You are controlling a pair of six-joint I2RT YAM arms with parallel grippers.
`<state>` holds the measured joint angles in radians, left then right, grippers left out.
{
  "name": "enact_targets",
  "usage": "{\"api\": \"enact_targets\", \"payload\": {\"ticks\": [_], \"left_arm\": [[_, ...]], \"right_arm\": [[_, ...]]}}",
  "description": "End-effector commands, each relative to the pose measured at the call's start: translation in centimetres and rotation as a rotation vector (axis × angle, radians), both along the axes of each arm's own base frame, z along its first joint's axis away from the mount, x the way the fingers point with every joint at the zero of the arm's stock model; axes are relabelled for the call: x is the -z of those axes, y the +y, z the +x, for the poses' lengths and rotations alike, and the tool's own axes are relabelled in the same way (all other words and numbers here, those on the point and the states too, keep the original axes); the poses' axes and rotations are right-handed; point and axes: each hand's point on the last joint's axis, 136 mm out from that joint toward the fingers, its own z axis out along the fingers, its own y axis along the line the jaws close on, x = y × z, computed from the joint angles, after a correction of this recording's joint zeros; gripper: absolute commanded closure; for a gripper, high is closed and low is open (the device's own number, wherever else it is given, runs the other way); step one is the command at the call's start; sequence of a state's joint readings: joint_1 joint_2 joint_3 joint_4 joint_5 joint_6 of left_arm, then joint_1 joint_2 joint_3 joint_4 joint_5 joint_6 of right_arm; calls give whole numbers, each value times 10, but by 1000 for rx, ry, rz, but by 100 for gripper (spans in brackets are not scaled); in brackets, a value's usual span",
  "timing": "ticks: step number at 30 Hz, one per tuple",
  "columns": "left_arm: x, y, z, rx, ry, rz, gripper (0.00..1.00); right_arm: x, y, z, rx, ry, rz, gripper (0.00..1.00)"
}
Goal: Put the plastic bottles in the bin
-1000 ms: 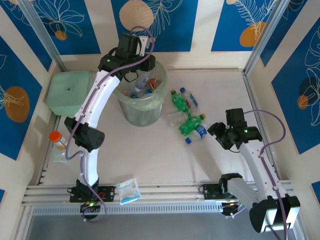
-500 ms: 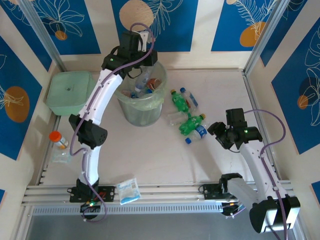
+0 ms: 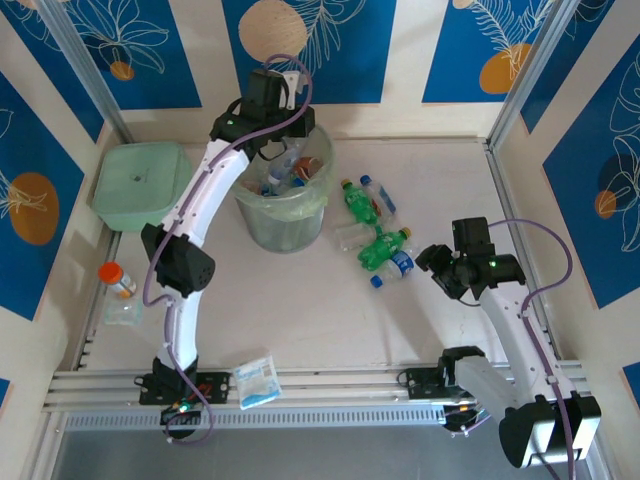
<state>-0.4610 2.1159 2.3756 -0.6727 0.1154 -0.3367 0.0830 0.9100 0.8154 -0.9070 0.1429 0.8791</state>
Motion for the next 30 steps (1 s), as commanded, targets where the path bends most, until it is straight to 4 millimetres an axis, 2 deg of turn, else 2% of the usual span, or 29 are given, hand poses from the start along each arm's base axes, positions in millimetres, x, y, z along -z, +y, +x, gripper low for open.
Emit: {"api": "enact_targets", "payload": {"ticks": [1,5,13,15,17,22,24,27,30], "left_arm": [[26,16,-8,-38,98,47,84],[28,13,-12,-19,112,39,85],[11,-4,-35,92,131,-36,83],[5,-3,-40,96,122,-33,83],[-11,4,-45,78,87,-34,83],[-84,31,-70,19,-75,-61,64],[-107,39,-84,17,-116,-74,50],[-122,47,-112,39,-123,-78,33],[-115,49,-141,78,-107,-43,23]], "right_arm": [[-8,-2,-1,-11,-12,-20,36],[-10,-3,-1,-11,-15,-25,36],[-17,-4,-2,-11,-18,-31,36],[-16,-5,-3,-5,-6,-38,36],[-11,-7,-6,4,26,-51,33],[8,0,-3,-1,112,-47,26],[14,6,2,-14,121,-44,24],[20,19,14,-43,126,-43,23],[28,31,28,-71,143,-56,22]]}}
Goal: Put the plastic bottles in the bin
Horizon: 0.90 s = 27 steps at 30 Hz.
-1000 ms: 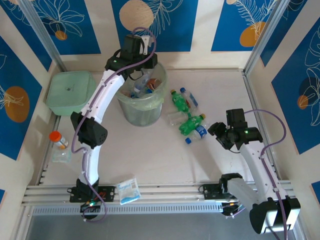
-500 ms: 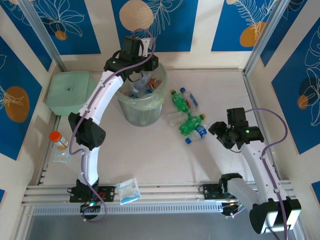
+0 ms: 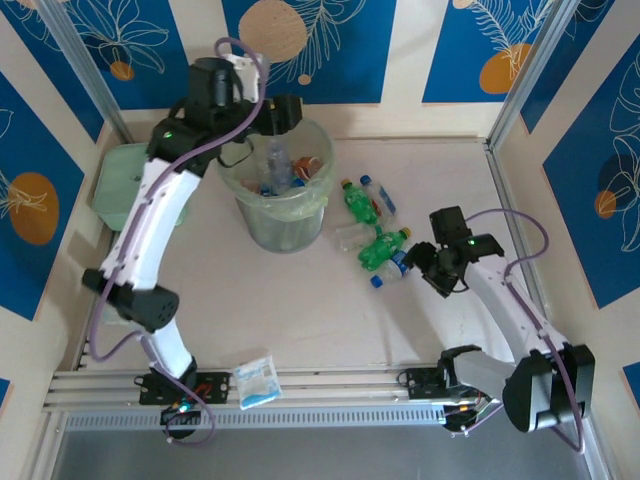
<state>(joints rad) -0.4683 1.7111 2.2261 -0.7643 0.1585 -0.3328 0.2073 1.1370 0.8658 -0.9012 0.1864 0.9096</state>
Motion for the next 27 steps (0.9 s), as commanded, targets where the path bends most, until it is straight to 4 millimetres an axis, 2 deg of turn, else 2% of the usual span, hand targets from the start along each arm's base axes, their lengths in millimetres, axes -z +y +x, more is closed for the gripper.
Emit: {"api": "enact_targets", "payload": {"ticks": [1,5,8,10,13,16,20,27], "left_arm": [[17,4,-38,40,38,66,20],[60,7,-82,93,87,137,13],[105,17,-116,111,150,197,12],[135,32,-138,91,194,219,12],[167,56,-167,61,239,229,11],[187,78,-188,38,265,269,9],[211,93,-199,19,320,342,8],[244,75,-200,65,410,287,9]], "right_arm": [[1,9,22,5,-13,-15,22],[14,13,38,15,16,-30,21],[21,18,51,7,20,-23,21],[26,20,59,4,23,-20,20],[37,23,70,-7,34,-7,21],[44,25,77,-4,45,-12,21],[52,21,76,28,79,-33,22],[70,13,59,70,134,-61,26]]}}
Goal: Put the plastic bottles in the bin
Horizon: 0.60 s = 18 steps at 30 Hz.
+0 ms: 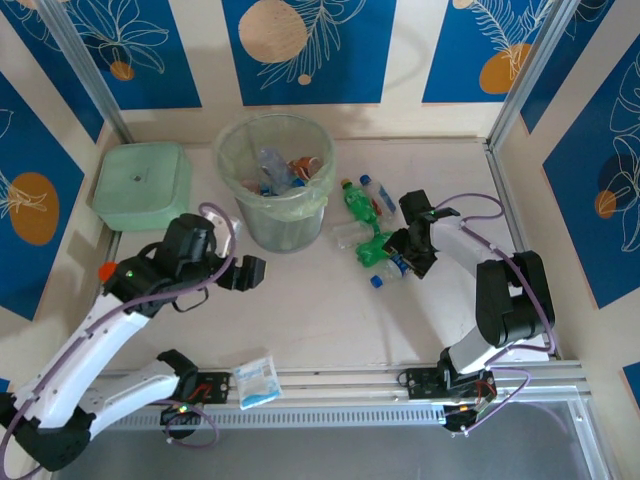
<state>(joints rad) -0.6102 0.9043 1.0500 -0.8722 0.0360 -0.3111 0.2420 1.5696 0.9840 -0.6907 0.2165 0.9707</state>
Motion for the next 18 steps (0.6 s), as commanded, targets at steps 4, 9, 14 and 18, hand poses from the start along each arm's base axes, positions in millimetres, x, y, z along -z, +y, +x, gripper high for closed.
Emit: {"api": "enact_targets", "payload": {"ticks": [4,9,14,18], "left_arm": [[28,-14,1,8,77,-35,9],[51,-11,0,-6,112,-8,9],[71,-8,1,-22,133,20,10],[81,-6,3,-39,148,39,11]], "right_arm": [[18,-11,-11,39,53,-38,26],[28,-11,-10,30,75,-27,27],[36,-11,-10,29,88,-23,30],[37,-10,-12,21,90,-24,34]]}}
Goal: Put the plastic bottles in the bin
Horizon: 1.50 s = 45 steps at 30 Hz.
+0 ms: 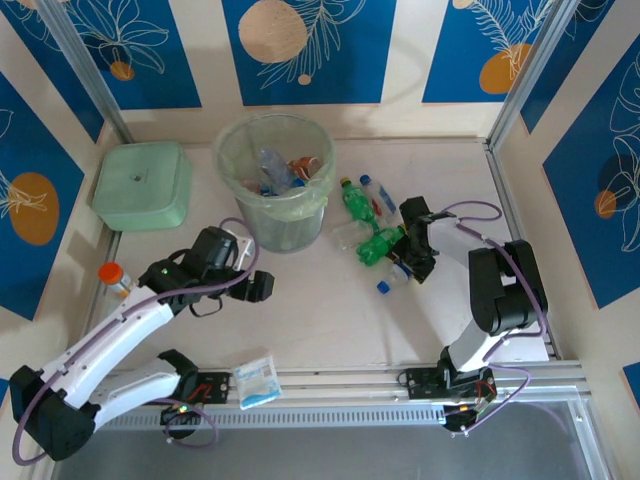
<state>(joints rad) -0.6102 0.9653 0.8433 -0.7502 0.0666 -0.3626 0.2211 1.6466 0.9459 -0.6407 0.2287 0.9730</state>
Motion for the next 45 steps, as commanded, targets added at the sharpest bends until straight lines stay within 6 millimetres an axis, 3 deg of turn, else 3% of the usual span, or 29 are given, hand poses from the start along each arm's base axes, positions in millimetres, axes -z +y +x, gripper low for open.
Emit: {"api": "enact_targets", "payload": {"ticks": [1,5,10,14,23,29,37,45], "left_arm": [[4,-1,5,-18,-4,2,11],[8,-2,5,-20,13,10,11],[15,-2,5,-36,41,16,13],[16,-1,7,-60,41,16,13],[7,1,8,-88,24,-6,15],[5,10,4,-114,10,7,17],[3,15,3,-135,1,13,19],[-2,17,1,-134,-9,11,19]], "right_arm": [[4,-1,-8,-5,22,0,36],[-16,-2,-8,-15,-29,-8,40],[-66,-2,-8,-47,-133,-17,42],[-126,13,7,-131,-307,17,42],[-290,66,44,-317,-691,113,45],[-357,122,62,-468,-899,215,45],[-404,192,86,-606,-1066,255,45],[-405,229,112,-644,-1074,320,45]]}}
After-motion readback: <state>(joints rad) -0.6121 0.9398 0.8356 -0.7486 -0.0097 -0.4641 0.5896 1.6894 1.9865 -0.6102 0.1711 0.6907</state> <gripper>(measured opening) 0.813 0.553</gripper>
